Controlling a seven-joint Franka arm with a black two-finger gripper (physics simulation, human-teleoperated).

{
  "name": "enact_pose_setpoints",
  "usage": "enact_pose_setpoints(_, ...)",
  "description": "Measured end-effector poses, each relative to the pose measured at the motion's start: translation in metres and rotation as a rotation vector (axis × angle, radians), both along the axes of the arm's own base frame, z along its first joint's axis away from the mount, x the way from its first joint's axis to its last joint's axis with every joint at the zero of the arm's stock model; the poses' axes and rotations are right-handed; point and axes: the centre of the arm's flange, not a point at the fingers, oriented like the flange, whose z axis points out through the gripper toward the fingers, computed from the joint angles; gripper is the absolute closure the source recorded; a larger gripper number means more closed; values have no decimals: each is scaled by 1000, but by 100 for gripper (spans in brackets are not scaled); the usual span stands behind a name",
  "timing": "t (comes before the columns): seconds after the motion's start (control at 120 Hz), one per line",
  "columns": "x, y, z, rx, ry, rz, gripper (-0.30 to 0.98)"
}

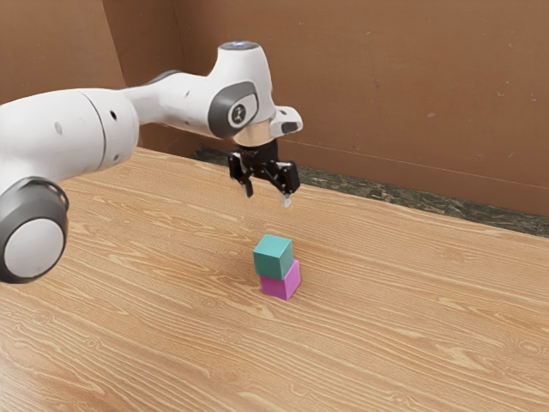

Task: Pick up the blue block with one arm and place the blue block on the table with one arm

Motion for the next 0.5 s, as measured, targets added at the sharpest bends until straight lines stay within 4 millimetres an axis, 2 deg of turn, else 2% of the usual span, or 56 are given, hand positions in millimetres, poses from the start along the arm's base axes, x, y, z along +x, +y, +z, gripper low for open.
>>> enact_pose_setpoints(0.083, -9, -9, 1, 8, 46, -3, 0)
enact_pose_setpoints(0.217, -27, 0, 1, 54, 131, 31, 0)
enact_pose_setpoints(0.292, -36, -5, -2, 66, 167, 34, 0)
enact_pose_setpoints(0.383, -48, -20, -19, 68, 224, 23, 0)
enact_pose_setpoints(0.5, -57, -15, -41, 71, 270, 49, 0)
